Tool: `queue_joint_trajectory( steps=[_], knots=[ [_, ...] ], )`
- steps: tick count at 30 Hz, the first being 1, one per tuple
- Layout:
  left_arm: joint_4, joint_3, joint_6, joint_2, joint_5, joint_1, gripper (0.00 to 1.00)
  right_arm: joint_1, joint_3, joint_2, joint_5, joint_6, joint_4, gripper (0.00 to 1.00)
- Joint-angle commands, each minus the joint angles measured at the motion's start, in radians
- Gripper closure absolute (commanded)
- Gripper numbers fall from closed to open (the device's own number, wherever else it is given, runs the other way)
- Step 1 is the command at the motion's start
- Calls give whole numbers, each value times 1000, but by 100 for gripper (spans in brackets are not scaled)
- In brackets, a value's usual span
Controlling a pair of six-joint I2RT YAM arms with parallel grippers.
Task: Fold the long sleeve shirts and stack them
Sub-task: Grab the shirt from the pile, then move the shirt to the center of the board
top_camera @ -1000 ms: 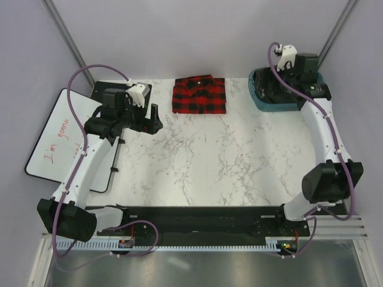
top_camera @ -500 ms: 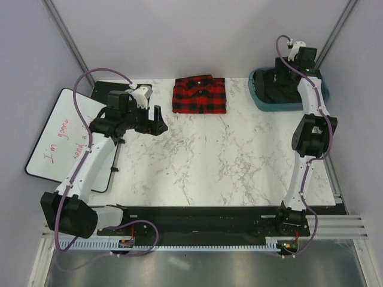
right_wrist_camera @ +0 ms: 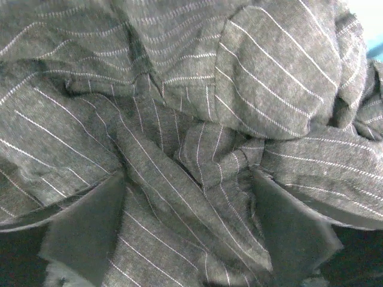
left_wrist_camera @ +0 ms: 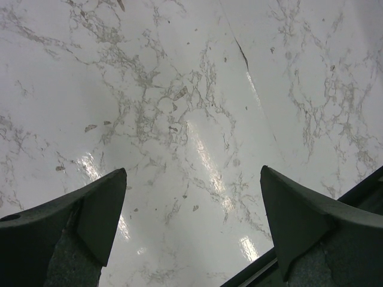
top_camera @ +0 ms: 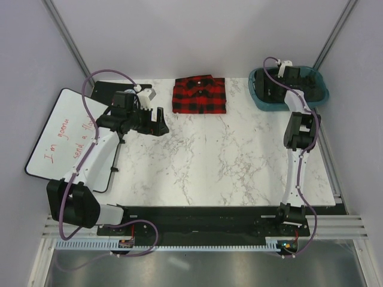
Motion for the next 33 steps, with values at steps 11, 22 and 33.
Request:
queue_joint_trajectory(
  steps=[11, 22, 33],
  knots=[
    [12, 84, -23, 4, -41, 6, 1, -41, 90, -262, -155, 139, 52, 100],
    [24, 97, -78, -42, -59, 26, 1, -41, 87, -740, -473, 412, 146, 100],
    [31, 88, -117, -79, 16, 103, 1, 131, -59, -1036, -395, 687, 298, 100]
  ],
)
